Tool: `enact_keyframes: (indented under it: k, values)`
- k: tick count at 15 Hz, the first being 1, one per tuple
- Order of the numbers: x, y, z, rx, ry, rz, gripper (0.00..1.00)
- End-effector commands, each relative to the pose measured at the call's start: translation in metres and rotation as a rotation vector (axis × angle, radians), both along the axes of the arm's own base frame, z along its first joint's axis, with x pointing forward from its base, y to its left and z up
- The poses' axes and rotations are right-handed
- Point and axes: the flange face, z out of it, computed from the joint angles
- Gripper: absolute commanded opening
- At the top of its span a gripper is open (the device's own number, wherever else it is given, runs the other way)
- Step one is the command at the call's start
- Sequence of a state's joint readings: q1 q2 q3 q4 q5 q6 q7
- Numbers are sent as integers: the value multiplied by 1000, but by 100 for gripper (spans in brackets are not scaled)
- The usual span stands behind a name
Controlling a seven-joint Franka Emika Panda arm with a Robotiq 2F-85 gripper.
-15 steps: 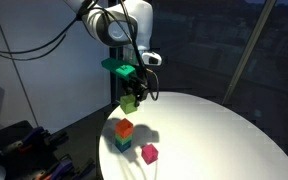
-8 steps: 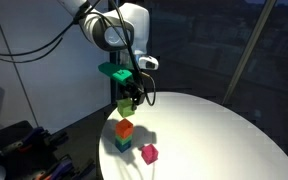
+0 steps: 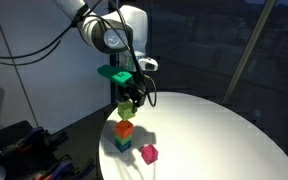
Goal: Put the light green block on the orange block
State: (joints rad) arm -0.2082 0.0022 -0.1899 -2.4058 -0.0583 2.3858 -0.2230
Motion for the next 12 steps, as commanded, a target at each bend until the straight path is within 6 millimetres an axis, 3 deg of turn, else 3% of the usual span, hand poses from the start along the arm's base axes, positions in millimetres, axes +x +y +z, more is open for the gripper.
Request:
enact_keyframes:
  k: [1, 12]
  values:
    - [-6, -3, 5, -28, -16, 23, 31]
    - [-12, 1, -9, -32, -25, 28, 31]
